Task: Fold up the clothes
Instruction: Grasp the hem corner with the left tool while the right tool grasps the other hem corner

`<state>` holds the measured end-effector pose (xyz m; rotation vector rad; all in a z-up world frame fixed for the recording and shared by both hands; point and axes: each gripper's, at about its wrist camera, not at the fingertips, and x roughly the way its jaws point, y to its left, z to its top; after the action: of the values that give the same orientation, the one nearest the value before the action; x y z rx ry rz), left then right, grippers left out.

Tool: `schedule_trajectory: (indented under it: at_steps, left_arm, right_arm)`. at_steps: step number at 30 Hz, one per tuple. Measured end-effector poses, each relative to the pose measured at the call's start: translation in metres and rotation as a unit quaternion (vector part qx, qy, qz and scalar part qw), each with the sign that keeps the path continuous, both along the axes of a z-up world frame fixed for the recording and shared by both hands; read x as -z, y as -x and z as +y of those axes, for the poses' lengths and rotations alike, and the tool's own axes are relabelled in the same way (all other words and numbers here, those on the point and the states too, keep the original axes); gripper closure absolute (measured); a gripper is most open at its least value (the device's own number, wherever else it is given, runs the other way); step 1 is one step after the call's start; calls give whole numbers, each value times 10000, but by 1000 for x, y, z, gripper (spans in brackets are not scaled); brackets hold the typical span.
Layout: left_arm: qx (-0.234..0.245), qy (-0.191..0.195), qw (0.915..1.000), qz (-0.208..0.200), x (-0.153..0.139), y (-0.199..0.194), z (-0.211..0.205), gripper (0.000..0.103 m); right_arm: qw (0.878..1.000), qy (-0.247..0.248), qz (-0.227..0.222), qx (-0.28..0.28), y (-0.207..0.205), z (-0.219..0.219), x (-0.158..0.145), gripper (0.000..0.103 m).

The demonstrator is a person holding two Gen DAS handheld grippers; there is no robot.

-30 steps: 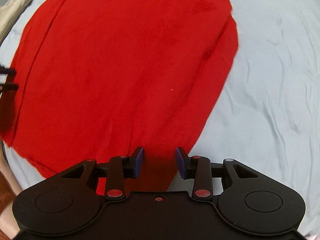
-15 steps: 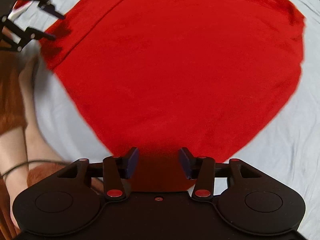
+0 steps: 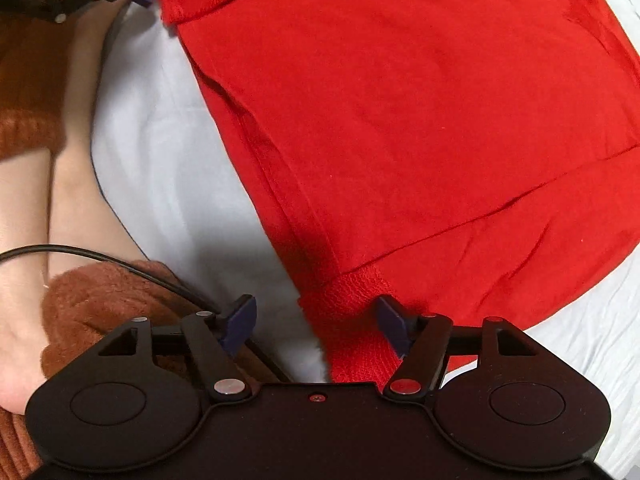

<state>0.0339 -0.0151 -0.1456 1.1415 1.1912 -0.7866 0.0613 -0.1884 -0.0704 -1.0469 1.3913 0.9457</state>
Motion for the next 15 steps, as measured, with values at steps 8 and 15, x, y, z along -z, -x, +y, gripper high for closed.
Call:
schedule_trajectory:
  at_steps: [8, 15]
  left_arm:
    - [193, -198, 9996, -83, 24, 5, -10, 50]
    - [-85, -24, 9999, 60, 24, -1, -7, 50]
  right_arm:
    - [9980, 60, -419, -470, 6, -1, 11, 37]
    - [9988, -28, -380, -314, -4, -4, 9, 42]
